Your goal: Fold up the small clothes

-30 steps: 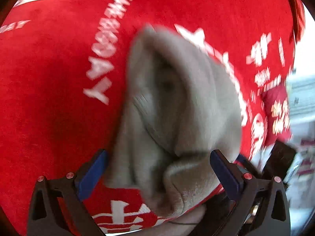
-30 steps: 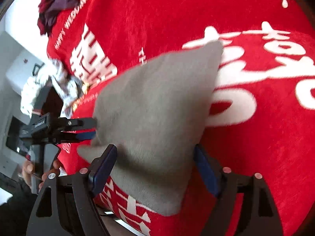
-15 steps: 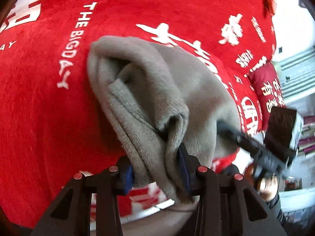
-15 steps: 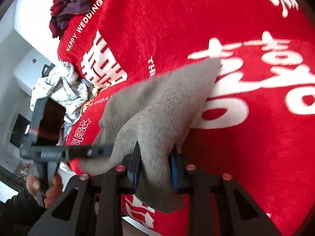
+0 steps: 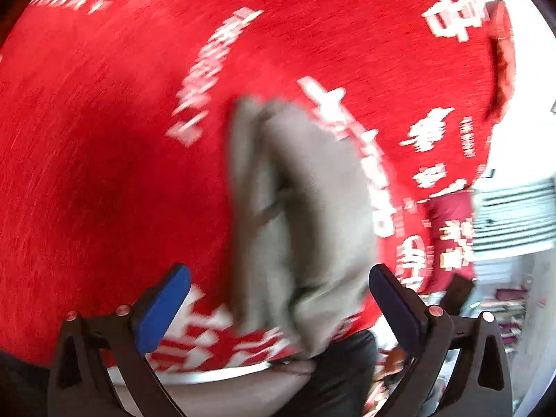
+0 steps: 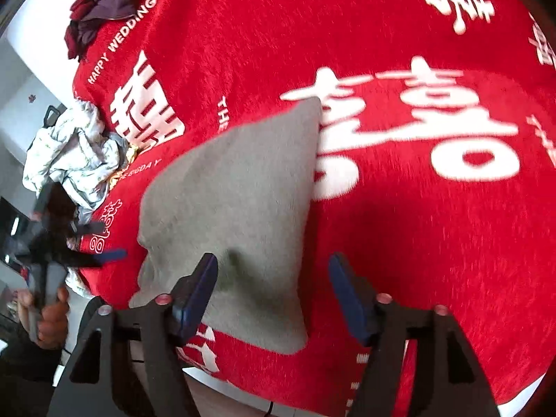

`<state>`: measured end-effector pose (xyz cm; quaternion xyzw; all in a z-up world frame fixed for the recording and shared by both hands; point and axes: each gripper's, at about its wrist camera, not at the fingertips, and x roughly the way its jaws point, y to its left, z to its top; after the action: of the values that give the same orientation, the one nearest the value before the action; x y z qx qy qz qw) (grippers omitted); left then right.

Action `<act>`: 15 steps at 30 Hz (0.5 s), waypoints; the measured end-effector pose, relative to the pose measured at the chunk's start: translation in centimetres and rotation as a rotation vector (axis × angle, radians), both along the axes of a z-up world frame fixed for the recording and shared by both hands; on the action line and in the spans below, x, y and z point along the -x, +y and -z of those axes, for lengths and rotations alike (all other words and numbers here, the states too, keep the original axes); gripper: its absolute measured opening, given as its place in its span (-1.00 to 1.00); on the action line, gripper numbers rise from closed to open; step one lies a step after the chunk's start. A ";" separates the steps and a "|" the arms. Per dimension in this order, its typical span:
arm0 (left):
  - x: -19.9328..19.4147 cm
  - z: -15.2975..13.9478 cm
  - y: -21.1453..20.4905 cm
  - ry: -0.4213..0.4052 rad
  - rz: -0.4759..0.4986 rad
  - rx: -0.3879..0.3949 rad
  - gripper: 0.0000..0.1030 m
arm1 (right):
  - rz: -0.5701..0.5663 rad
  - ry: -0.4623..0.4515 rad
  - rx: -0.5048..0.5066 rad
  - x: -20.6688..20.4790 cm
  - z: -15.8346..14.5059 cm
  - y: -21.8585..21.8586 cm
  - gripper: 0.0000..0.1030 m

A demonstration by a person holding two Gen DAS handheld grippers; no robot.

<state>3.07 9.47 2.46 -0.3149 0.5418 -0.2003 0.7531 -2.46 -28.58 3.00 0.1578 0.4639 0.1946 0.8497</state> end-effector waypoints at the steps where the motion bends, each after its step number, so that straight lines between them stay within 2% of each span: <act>1: -0.9 -1.0 -0.8 -0.028 0.005 -0.007 0.98 | -0.006 -0.001 -0.002 0.0 -0.1 0.2 0.38; 4: -4.0 -1.5 -4.1 -0.049 0.078 -0.085 0.99 | -0.024 0.008 -0.015 0.0 -0.1 1.2 0.38; 7: -7.7 0.5 -6.4 0.010 0.131 -0.109 0.94 | -0.032 0.015 -0.026 0.3 0.3 1.9 0.38; 8: -8.9 1.0 -7.2 0.017 0.131 -0.110 0.39 | -0.033 0.019 -0.029 0.4 0.5 2.0 0.38; 9: -10.4 1.4 -7.4 0.026 0.136 -0.101 -0.06 | -0.035 0.020 -0.034 0.6 0.6 2.0 0.38; 10: -11.5 1.7 -7.3 0.040 0.137 -0.104 -0.71 | -0.035 0.019 -0.036 0.8 0.6 2.0 0.38; 11: -12.6 1.6 -7.0 0.035 0.126 -0.122 -0.72 | -0.038 0.019 -0.037 0.9 0.8 2.0 0.38; 13: -14.6 0.8 -6.2 -0.015 0.085 -0.240 -0.72 | -0.039 0.026 -0.040 1.0 1.0 1.9 0.38; 15: -15.4 1.0 -5.1 0.009 0.067 -0.310 -0.72 | -0.035 0.032 -0.042 1.1 1.2 1.7 0.38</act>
<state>18.46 4.34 1.45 -0.1777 0.5799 -0.1378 0.7831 -3.60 -26.91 1.84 0.1706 0.4760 0.2164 0.8351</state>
